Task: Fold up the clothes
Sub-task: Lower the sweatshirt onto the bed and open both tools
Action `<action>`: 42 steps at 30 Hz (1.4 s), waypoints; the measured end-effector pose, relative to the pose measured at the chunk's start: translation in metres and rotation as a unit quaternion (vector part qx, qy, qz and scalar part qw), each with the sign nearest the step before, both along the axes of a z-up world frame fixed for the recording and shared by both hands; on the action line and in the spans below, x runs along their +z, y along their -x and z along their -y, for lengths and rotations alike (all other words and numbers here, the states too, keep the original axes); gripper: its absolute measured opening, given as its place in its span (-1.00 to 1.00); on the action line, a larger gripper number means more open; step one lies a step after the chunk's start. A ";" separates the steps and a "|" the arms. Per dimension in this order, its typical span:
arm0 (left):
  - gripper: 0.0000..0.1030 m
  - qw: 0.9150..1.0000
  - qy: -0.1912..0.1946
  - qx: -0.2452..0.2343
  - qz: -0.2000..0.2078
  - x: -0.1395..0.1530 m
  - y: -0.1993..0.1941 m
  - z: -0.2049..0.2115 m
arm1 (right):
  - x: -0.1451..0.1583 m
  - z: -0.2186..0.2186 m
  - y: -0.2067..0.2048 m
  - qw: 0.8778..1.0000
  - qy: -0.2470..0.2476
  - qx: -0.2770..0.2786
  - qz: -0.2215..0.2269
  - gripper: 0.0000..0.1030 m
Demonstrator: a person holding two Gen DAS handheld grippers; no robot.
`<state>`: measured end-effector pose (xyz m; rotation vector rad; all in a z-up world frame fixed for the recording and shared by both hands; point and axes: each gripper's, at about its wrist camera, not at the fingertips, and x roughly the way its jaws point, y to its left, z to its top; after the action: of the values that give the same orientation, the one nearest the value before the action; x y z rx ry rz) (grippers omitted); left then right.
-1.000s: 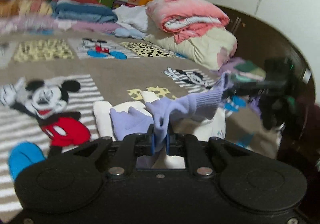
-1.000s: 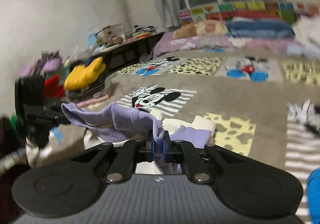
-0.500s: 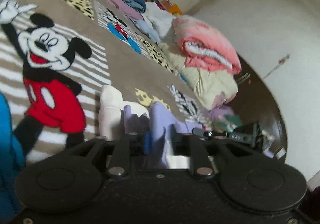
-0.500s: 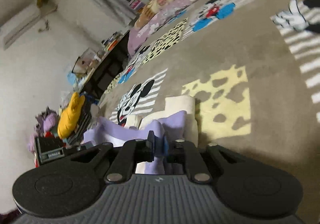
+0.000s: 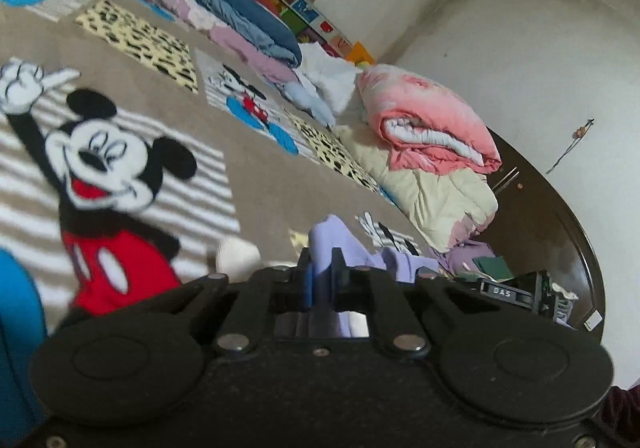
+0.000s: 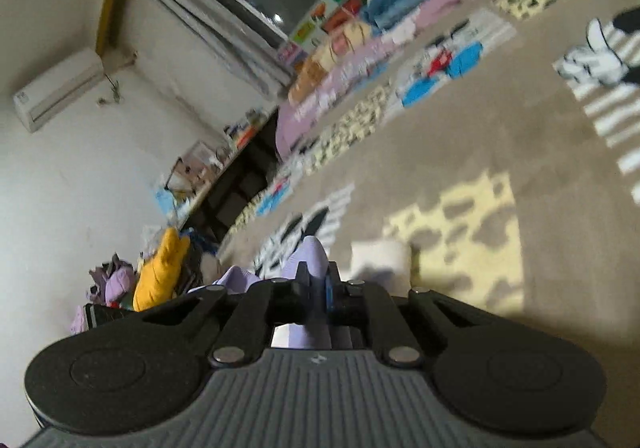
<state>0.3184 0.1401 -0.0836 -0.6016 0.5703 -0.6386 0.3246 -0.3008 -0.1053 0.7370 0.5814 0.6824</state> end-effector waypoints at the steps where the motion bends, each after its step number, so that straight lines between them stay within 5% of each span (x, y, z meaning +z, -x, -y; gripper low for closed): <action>1: -0.91 1.000 0.000 0.003 -0.001 0.000 -0.003 0.000 | 0.002 -0.001 -0.003 1.000 -0.003 -0.003 0.006 -0.83; 10: -0.91 0.999 0.000 0.029 -0.036 -0.026 -0.030 -0.008 | -0.015 -0.004 -0.030 0.999 -0.003 -0.026 -0.018 -0.84; 16: -0.90 0.995 -0.038 0.046 -0.074 -0.037 -0.042 -0.003 | -0.037 -0.009 -0.043 0.996 0.027 -0.052 -0.061 -0.82; 18: -0.60 0.993 -0.059 0.064 -0.084 -0.037 -0.042 -0.004 | -0.042 -0.012 -0.046 0.994 0.044 -0.064 -0.082 -0.40; 21: -0.48 0.990 -0.081 0.090 -0.071 -0.029 -0.032 -0.007 | -0.037 -0.005 -0.042 0.990 0.053 -0.103 -0.083 -0.24; 27: -0.48 0.974 -0.202 0.096 0.029 0.006 0.025 0.019 | 0.005 -0.008 -0.001 0.979 0.164 -0.119 0.006 -0.18; 34: -0.34 0.935 -0.327 0.052 0.131 0.014 0.077 0.084 | 0.028 -0.050 0.062 0.960 0.253 -0.042 0.111 -0.15; 42: -0.10 0.919 -0.374 0.030 0.123 -0.020 0.068 0.105 | 0.015 -0.100 0.091 0.929 0.335 0.000 0.155 -0.15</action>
<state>0.2502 0.0346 -0.1035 0.1812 0.5073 -0.3817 0.2331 -0.2012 -0.0899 -0.0131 0.4772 0.5356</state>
